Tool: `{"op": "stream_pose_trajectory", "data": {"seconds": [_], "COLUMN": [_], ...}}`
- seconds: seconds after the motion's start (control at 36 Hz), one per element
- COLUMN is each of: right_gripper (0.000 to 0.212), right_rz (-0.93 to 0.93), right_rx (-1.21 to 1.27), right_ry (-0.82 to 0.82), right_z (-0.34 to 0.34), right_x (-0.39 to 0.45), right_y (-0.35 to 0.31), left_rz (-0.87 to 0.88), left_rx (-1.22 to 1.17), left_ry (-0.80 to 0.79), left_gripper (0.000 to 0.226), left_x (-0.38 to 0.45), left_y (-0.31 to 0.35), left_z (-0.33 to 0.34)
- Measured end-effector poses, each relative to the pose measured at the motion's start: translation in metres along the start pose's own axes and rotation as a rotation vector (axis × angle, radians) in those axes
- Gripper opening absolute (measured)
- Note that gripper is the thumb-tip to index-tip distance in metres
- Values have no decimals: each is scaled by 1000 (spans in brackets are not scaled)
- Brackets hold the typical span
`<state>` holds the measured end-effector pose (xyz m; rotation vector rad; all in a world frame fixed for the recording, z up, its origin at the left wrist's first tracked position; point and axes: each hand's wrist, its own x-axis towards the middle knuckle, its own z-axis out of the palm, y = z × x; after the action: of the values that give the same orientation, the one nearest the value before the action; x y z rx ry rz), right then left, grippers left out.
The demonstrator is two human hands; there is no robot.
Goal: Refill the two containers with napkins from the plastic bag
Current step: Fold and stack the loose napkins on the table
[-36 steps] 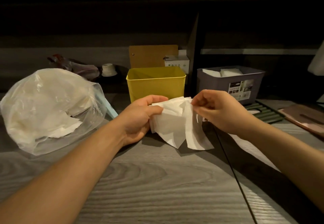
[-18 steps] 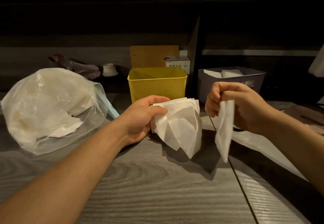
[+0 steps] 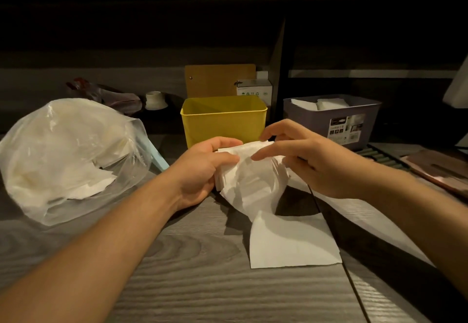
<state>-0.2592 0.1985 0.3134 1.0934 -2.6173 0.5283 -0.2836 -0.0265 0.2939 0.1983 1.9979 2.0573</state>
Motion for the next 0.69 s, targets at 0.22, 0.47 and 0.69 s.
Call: {"op": "stream_pose_trajectory", "data": {"seconds": [0.22, 0.47, 0.69], "right_gripper": [19, 14, 16], "right_rz": [52, 299, 424], "right_rx": [-75, 629, 880], "right_ry": [-31, -9, -285], "right_z": [-9, -23, -29], "right_x": [4, -2, -5], "right_y": [-2, -9, -11], "left_rz": [6, -4, 4], "left_rx": [34, 32, -5], "left_ry": [-2, -21, -4], "left_gripper": [27, 23, 31], "left_x": [0, 0, 2], "left_y": [-2, -2, -3], "left_z": [-2, -4, -3]}}
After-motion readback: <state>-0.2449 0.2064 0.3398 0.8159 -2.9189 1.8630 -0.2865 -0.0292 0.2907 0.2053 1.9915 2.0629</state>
